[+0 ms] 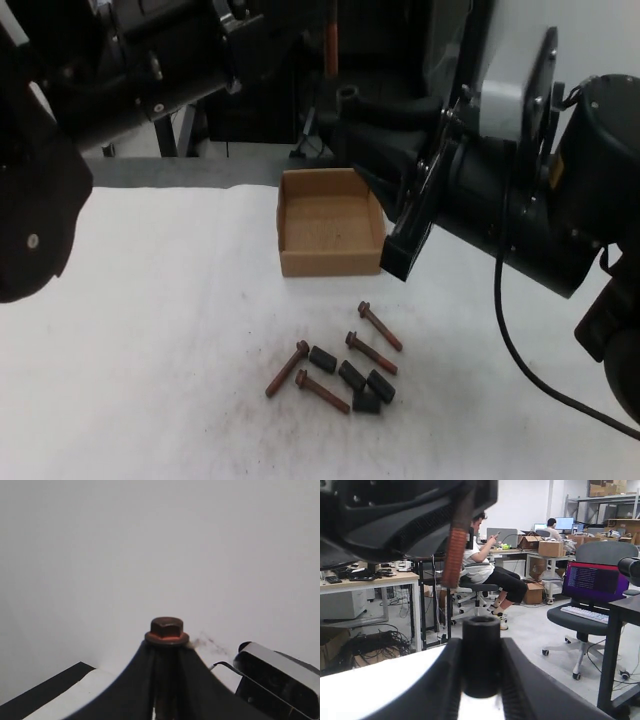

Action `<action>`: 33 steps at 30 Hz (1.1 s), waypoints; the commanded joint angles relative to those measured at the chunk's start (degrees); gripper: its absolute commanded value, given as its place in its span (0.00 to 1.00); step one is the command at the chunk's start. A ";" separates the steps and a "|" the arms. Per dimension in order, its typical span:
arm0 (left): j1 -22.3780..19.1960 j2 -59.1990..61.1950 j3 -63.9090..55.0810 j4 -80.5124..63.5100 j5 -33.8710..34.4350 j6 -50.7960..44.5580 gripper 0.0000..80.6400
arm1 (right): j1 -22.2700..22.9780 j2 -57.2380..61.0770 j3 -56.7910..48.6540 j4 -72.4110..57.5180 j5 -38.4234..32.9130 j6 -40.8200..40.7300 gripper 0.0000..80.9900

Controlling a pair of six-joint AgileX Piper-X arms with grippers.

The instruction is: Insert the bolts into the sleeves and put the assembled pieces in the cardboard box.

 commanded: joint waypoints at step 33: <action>-2.07 -0.53 -0.14 5.97 -2.40 5.58 0.00 | 0.00 -0.16 -0.49 -1.12 -3.79 2.27 0.01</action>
